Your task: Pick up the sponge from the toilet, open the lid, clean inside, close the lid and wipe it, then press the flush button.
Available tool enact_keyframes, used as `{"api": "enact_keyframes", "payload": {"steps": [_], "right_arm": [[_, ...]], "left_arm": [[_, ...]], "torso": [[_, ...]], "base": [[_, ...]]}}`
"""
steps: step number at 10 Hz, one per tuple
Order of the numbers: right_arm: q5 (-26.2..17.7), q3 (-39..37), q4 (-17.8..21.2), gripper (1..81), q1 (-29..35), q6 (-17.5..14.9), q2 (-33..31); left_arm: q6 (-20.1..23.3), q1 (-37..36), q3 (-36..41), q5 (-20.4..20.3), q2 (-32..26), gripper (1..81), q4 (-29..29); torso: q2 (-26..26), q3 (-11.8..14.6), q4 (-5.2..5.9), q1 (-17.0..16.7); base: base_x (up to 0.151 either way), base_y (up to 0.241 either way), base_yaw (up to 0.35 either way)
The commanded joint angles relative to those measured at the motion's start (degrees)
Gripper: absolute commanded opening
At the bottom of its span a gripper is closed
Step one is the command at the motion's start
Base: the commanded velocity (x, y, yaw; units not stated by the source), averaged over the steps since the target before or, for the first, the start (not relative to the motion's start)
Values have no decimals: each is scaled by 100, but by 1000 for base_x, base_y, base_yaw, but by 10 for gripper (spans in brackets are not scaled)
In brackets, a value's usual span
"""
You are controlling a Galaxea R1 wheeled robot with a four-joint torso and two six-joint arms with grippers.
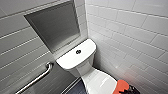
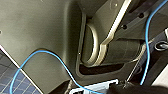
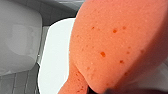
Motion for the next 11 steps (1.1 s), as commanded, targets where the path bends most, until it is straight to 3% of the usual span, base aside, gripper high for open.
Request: {"api": "enact_keyframes", "payload": {"steps": [1,4,7,10,11], "right_arm": [[501,553,161,10,-384,14,-413],[984,936,108,10,-1025,-3,-744],[1266,2229,91,10,-1351,-65,-1623],[1178,2548,29,10,-859,-127,-1626],[797,2479,29,10,-395,-144,-1486]], "left_arm": [[25,117,33,509,-113,811,45],[34,117,33,509,-78,811,45],[121,117,42,500,-43,811,45],[201,117,33,491,-17,811,45],[209,108,33,474,-25,811,45]], "torso": [[0,2,0,0],[-2,2,0,0],[-2,2,0,0],[-2,2,0,0],[-2,2,0,0]], "base": [[0,0,0],[0,0,0],[0,0,0],[0,0,0],[0,0,0]]}}
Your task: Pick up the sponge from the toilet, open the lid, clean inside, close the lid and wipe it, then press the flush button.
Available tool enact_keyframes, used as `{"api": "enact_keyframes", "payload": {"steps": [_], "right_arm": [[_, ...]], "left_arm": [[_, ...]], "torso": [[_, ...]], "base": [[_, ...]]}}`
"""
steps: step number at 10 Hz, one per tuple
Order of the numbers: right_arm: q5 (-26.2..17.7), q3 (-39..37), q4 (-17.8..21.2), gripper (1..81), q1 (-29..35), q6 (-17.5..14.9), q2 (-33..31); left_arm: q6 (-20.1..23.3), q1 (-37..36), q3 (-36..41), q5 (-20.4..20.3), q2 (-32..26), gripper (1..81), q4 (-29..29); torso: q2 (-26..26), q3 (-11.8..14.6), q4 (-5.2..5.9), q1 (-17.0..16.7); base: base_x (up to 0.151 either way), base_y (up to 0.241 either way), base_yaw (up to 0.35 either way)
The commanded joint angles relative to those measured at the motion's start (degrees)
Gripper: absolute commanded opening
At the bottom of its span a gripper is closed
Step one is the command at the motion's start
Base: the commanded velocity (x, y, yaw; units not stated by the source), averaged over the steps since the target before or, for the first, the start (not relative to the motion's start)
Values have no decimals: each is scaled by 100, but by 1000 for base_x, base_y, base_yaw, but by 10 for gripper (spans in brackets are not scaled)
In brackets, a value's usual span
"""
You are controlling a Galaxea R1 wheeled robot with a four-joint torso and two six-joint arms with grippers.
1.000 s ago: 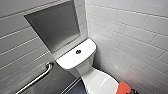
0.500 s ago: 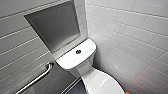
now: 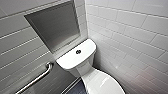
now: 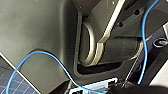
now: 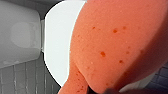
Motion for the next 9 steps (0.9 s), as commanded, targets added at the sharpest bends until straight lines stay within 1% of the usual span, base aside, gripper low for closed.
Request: {"api": "enact_keyframes", "payload": {"steps": [1,2,3,4,5,7,9], "right_arm": [[-983,129,-24,10,1477,-66,62],[-1575,-280,37,10,1953,-49,394],[-1967,-653,46,10,2366,-13,651],[-2336,-1119,46,10,2657,-4,985],[-2616,-1573,28,10,2885,-4,1334],[-3031,-2516,-33,10,3203,-13,2189],[-3161,-3130,-121,10,3449,-13,2847]], "left_arm": [[39,85,33,424,-62,811,44],[39,67,33,415,-53,811,44],[38,58,33,407,-44,811,44],[30,49,33,397,-44,811,35],[30,49,33,397,-53,811,26],[30,49,33,389,-53,811,0],[21,49,33,406,-70,811,-35]], "torso": [[0,0,0,0],[-2,0,0,0],[-2,0,0,0],[-2,0,0,0],[-2,0,0,0],[-2,0,0,0],[0,-2,0,0]], "base": [[0,0,0],[0,0,0],[0,0,0],[0,0,0],[0,0,0],[0,0,0],[0,0,0]]}}
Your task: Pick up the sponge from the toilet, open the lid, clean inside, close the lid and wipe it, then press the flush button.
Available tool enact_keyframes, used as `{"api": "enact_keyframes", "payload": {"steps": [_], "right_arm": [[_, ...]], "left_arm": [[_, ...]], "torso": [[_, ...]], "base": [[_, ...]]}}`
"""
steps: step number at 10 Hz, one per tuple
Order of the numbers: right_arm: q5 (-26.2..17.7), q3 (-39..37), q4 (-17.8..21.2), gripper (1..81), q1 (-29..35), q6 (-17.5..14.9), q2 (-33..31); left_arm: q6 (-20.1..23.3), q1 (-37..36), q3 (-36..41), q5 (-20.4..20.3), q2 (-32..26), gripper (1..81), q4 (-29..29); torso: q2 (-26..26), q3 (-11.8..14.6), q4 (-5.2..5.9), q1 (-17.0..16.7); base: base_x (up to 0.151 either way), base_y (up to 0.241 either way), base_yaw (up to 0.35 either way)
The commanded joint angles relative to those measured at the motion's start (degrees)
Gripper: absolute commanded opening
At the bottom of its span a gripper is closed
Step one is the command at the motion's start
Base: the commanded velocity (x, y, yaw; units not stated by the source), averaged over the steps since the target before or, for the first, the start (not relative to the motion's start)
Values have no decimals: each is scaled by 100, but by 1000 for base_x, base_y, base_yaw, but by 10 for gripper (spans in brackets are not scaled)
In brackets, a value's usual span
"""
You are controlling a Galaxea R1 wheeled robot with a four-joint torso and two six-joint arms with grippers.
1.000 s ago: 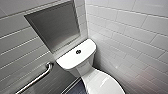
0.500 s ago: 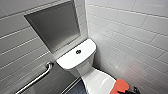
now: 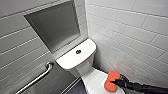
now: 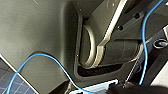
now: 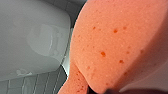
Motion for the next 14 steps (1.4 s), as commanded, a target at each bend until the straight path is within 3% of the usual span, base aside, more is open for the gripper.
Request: {"api": "enact_keyframes", "payload": {"steps": [1,8,10,12,14], "right_arm": [[-1212,-1102,-124,10,1094,12,1073],[-1239,-2604,-107,10,954,12,2699],[-1151,-2904,-98,10,743,12,2867],[-792,-2930,-107,10,286,-32,2893],[-747,-2715,-89,10,101,-24,2555]], "left_arm": [[24,82,33,443,-70,811,-38],[15,82,33,469,-114,811,-47],[15,82,33,469,-97,811,-47],[15,91,33,478,-106,811,-47],[15,92,33,478,-88,811,-47]], "torso": [[0,0,0,0],[0,0,0,0],[0,0,0,0],[0,0,0,0],[0,0,0,0]], "base": [[0,0,0],[0,0,0],[0,0,0],[0,0,0],[0,0,0]]}}
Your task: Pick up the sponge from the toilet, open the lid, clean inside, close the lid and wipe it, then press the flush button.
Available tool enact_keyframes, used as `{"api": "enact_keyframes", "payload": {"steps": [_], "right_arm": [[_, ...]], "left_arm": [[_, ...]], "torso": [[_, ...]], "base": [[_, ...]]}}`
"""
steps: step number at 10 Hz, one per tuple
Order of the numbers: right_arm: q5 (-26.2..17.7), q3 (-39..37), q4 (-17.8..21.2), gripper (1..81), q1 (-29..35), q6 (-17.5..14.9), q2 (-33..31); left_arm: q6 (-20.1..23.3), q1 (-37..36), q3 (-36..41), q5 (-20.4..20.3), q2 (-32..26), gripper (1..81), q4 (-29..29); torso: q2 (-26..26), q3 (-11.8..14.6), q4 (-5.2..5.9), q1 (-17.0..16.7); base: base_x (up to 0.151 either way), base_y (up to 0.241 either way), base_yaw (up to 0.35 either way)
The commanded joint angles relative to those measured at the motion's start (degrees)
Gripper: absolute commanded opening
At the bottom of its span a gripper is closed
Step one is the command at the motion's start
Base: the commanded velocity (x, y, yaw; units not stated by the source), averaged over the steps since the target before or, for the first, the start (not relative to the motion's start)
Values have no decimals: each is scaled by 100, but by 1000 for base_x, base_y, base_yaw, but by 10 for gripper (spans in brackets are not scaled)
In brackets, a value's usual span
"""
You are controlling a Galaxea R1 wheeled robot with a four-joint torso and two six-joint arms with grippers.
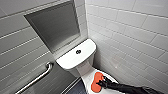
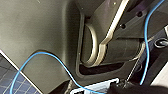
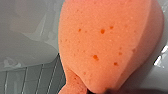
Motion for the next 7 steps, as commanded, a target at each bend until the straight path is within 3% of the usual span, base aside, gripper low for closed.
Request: {"api": "enact_keyframes", "payload": {"steps": [1,3,7], "right_arm": [[-369,731,-10,10,287,20,-475],[-219,1847,-1,10,190,29,-1310],[71,2612,8,10,-363,29,-2233]], "left_arm": [[17,97,33,439,-57,811,-36],[17,97,33,439,-40,811,-18],[26,97,33,439,-31,811,-1]], "torso": [[0,0,0,0],[0,0,0,0],[0,-2,0,0]], "base": [[0,0,0],[0,0,0],[0,0,0]]}}
